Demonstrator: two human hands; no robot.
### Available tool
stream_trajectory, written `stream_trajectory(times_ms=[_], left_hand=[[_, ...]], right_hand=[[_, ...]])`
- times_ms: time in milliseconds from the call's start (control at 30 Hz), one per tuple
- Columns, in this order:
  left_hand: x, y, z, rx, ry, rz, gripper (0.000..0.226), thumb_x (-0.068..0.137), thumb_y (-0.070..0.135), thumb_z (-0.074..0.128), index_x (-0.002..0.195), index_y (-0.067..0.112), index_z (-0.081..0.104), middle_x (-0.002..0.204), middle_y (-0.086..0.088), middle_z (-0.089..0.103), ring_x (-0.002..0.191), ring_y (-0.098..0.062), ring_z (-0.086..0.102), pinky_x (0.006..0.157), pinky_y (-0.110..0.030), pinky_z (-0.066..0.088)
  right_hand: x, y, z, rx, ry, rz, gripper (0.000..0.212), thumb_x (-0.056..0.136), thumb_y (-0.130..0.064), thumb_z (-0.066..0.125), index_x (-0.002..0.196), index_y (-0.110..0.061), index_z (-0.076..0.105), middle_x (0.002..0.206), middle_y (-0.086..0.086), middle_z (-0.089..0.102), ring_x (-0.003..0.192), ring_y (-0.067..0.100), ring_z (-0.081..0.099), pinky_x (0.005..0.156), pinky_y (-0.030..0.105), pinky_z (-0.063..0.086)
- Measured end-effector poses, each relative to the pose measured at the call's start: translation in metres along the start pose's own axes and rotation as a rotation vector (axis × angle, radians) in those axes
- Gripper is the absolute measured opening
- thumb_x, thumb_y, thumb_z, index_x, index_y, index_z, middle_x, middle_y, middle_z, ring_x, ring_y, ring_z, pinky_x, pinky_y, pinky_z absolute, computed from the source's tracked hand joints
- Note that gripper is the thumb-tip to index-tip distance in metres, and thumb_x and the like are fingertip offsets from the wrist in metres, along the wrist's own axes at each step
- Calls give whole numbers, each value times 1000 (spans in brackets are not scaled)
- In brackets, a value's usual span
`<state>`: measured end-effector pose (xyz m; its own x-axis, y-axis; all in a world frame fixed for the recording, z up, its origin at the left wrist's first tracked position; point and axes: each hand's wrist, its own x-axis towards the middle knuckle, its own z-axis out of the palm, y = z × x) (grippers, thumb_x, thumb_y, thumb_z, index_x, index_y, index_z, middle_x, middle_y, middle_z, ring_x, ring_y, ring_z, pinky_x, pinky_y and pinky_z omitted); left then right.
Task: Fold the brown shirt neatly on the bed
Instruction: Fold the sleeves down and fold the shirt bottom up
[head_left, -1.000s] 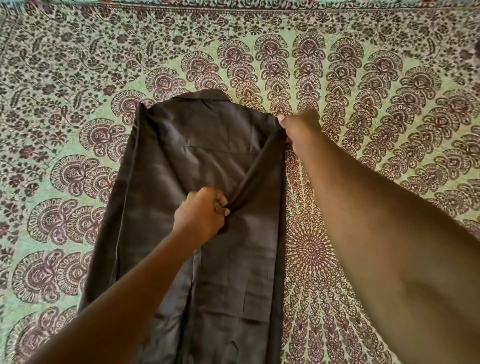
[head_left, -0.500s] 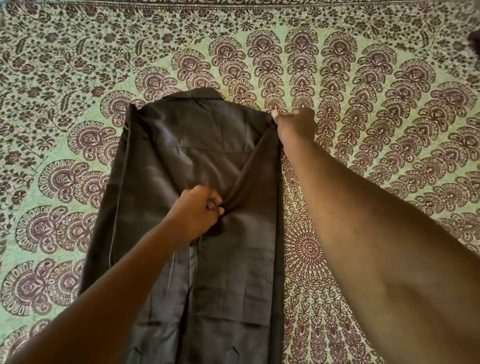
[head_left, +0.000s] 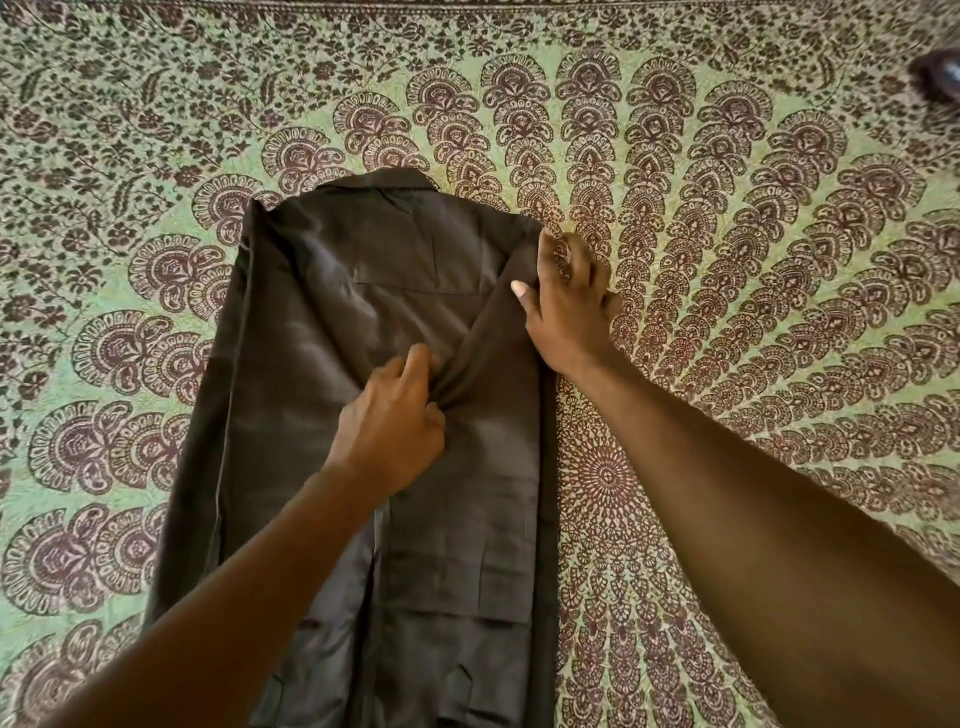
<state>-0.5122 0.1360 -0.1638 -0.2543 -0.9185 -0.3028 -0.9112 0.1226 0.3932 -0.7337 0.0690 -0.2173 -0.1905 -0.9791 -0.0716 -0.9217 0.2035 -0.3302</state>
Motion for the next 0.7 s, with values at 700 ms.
stream_trajectory(times_ms=[700], left_hand=[[-70, -29, 71, 331, 75, 106, 81, 100, 59, 35, 164, 16, 11, 173, -1, -1, 159, -20, 8, 124, -52, 17]], right_hand=[[29, 9, -16, -444, -311, -590, 81, 89, -85, 0, 161, -49, -5, 173, -6, -12, 161, 22, -3, 121, 70, 14]])
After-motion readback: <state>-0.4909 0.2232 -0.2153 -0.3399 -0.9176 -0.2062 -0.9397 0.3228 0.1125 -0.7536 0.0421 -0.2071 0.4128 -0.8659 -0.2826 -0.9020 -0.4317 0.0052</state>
